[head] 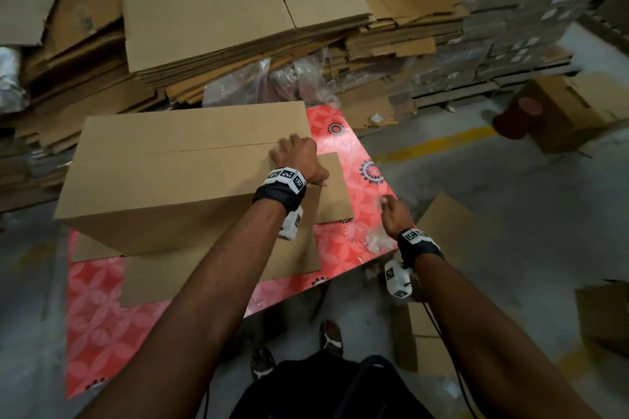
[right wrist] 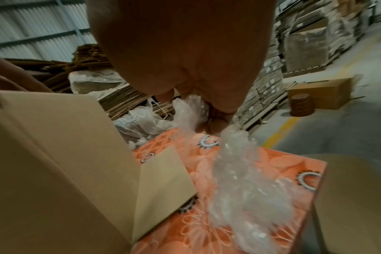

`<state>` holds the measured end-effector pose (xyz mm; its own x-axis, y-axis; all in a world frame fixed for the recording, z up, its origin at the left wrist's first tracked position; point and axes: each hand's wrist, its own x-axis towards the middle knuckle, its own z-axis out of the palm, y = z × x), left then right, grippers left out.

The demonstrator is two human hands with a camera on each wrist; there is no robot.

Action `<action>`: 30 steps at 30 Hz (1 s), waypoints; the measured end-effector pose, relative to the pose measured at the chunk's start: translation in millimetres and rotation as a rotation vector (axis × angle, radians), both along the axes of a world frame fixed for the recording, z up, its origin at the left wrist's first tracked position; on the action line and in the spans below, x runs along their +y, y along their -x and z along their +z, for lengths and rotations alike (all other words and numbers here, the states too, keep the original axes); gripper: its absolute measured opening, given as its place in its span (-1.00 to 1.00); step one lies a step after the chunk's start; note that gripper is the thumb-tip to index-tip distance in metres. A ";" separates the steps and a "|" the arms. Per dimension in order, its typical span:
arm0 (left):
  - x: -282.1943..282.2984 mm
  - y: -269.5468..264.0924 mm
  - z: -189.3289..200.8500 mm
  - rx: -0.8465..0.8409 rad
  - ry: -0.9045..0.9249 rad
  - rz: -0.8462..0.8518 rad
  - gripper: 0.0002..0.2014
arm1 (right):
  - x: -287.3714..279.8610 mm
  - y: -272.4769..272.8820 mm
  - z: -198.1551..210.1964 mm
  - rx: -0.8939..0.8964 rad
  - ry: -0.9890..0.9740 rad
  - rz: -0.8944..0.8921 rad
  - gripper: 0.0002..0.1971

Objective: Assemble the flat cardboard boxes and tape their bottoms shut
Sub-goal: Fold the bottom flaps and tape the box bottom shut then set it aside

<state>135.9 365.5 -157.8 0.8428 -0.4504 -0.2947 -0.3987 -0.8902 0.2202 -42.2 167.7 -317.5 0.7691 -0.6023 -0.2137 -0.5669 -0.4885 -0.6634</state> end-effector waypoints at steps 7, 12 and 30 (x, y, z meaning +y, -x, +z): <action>3.6 -0.5 0.8 0.003 0.010 0.011 -0.10 | 9.2 11.9 25.2 0.039 0.097 -0.014 -0.27; 5.6 0.4 0.8 0.012 0.017 0.013 -0.09 | 9.1 17.8 46.7 -0.045 0.150 -0.084 -0.54; 9.3 1.9 1.2 0.014 0.026 0.017 -0.03 | 21.2 22.9 25.2 0.135 0.250 -0.004 -0.63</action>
